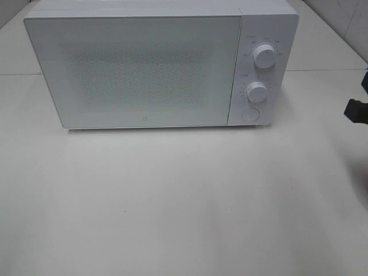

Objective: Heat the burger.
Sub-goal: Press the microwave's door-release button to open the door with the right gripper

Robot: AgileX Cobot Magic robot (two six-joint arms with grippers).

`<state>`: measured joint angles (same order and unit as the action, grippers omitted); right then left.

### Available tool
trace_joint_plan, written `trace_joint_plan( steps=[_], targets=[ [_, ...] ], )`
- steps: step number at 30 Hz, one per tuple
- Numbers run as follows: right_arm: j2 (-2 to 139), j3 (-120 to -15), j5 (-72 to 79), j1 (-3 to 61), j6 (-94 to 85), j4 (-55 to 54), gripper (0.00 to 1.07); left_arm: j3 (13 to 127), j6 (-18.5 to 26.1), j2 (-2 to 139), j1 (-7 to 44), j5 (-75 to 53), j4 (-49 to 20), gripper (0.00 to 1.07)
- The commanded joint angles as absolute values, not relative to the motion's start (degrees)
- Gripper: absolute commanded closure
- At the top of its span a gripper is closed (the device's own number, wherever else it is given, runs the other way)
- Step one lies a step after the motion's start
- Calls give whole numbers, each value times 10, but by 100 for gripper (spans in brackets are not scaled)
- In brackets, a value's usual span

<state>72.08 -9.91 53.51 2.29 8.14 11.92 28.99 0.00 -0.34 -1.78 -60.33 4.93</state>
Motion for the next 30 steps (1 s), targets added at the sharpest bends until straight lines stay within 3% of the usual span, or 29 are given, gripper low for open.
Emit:
trace_joint_plan(
  steps=[1,18,26,30],
  targets=[
    [771,-95,588,21,122,180,107,289,0,-13,-20,-600,51,1],
    [833,-95,599,36,229,207,107,289,0,-13,-20,-600,51,1],
    [834,-97,583,173,342,40,107,289,0,-13,-20,-600,51,1],
    [834,-97,572,206,377,-37,107,289,0,-13,-20,-600,51,1]
  ],
)
